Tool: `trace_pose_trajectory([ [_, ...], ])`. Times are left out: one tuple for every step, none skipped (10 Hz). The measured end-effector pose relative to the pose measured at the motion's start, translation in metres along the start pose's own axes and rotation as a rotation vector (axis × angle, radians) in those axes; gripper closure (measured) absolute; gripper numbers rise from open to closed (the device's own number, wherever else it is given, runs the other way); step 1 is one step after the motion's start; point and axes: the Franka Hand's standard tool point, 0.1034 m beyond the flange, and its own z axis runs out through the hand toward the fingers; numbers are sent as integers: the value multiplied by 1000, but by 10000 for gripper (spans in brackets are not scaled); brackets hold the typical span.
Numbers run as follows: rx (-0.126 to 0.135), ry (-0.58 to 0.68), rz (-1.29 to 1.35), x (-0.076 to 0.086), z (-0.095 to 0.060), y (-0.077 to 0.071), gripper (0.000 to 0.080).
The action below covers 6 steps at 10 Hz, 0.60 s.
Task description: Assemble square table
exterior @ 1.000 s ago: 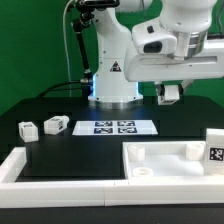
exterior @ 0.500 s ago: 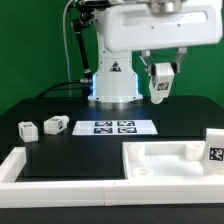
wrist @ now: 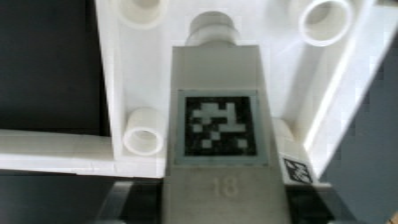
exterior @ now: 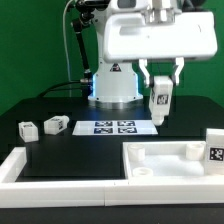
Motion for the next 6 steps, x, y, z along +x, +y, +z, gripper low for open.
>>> trace_pose_trajectory([
  [-21, 64, 2, 26, -3, 18, 508],
  [-55, 158, 13, 40, 0, 28, 508],
  [-76, 213, 10, 45, 2, 31, 508],
  [-96, 255, 9, 44, 2, 36, 508],
  [-100, 257, 9, 41, 4, 37, 508],
  [-100, 255, 9, 41, 5, 37, 508],
])
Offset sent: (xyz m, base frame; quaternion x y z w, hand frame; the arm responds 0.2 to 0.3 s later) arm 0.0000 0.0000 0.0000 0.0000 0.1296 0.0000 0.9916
